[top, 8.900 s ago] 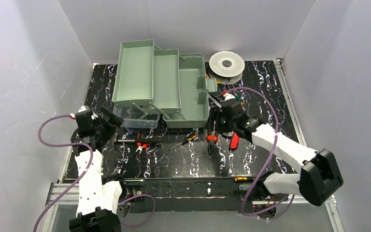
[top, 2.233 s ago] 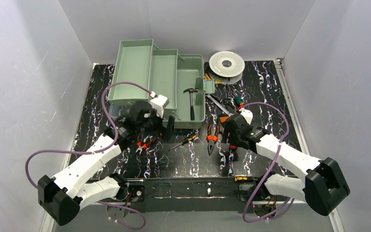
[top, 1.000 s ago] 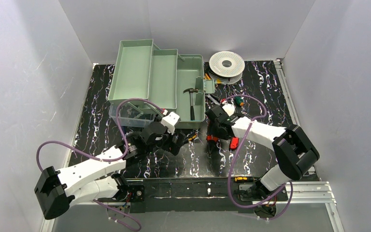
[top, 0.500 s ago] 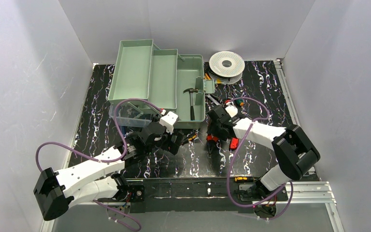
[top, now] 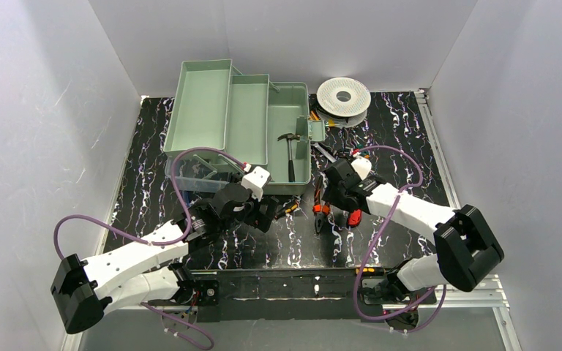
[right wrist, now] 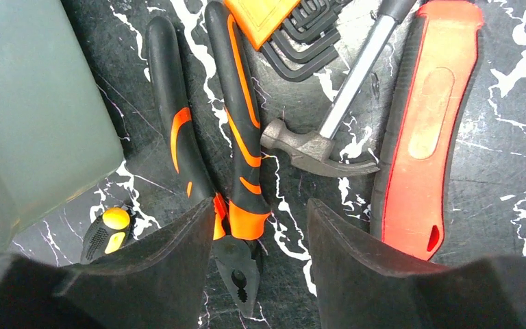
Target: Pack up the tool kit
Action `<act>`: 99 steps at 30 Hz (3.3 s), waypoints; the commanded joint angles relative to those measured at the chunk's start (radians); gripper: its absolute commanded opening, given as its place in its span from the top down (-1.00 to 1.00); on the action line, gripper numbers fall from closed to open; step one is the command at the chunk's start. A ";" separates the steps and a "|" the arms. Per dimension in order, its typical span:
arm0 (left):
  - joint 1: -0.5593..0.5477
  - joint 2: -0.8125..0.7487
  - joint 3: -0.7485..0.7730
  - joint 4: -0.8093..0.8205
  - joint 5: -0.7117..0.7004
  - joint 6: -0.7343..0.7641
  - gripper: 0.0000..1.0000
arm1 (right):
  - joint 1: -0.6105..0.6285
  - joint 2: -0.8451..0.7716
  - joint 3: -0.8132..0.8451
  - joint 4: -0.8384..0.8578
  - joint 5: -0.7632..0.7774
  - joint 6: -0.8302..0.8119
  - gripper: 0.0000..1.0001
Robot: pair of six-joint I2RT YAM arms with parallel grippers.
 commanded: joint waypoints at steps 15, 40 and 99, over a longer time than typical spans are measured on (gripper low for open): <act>-0.005 -0.024 0.021 -0.020 -0.028 0.012 -0.91 | -0.018 0.183 0.023 -0.018 -0.016 0.071 -0.02; -0.005 -0.063 0.023 -0.030 -0.026 0.012 -0.90 | -0.031 -0.269 0.046 0.099 -0.003 -0.269 0.97; -0.005 0.048 0.117 -0.087 0.053 0.028 -0.96 | -0.452 -0.337 -0.039 -0.159 -0.231 -0.382 -0.65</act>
